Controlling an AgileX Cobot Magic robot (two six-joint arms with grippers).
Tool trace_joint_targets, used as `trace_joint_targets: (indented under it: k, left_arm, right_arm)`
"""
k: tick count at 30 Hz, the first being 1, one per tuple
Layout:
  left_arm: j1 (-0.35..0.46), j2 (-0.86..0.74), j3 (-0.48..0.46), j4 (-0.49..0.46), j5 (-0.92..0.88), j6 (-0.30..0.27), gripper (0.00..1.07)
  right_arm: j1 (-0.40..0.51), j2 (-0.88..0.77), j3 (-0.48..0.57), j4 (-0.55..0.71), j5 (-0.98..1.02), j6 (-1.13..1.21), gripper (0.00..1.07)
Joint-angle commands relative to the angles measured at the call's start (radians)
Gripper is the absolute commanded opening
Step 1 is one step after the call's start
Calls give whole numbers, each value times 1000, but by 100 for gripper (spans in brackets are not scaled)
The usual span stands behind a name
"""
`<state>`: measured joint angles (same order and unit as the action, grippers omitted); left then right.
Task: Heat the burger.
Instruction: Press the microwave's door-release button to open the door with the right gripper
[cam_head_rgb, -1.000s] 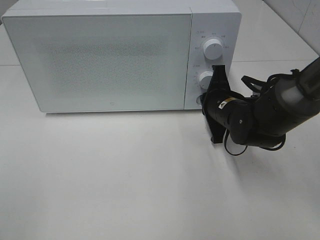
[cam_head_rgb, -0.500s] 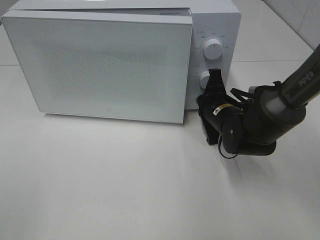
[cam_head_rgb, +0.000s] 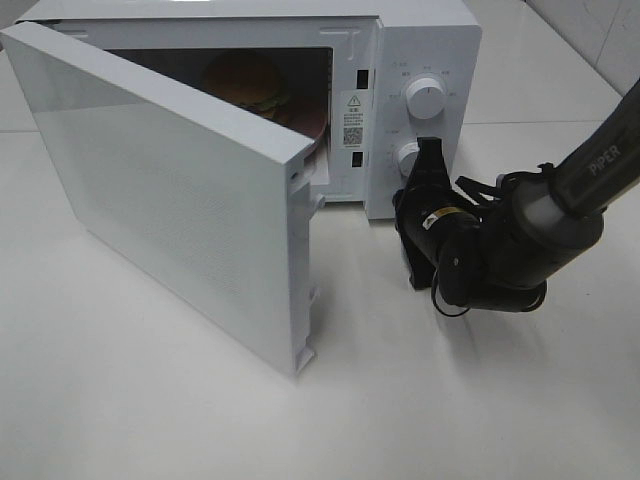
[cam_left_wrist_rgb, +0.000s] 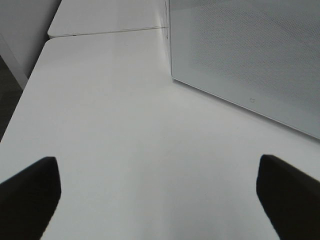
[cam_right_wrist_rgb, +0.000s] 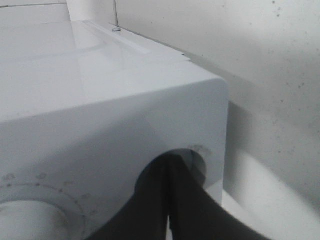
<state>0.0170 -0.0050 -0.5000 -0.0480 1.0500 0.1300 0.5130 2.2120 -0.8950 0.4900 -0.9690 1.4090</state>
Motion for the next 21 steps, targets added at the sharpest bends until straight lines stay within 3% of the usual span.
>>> trace_joint_targets:
  k: [1,10,21]
  left_arm:
    - [3,-18,2,-4,-9,-6,100]
    - [3,-18,2,-4,-9,-6,100]
    - [3,-18,2,-4,-9,-7,100]
  right_arm:
    - [-43,11,-111,-54,-295,-26,0]
    - [-25,5,-99,-53,-208,-19,0]
    - [15,-42,-22,-77,48,56,0]
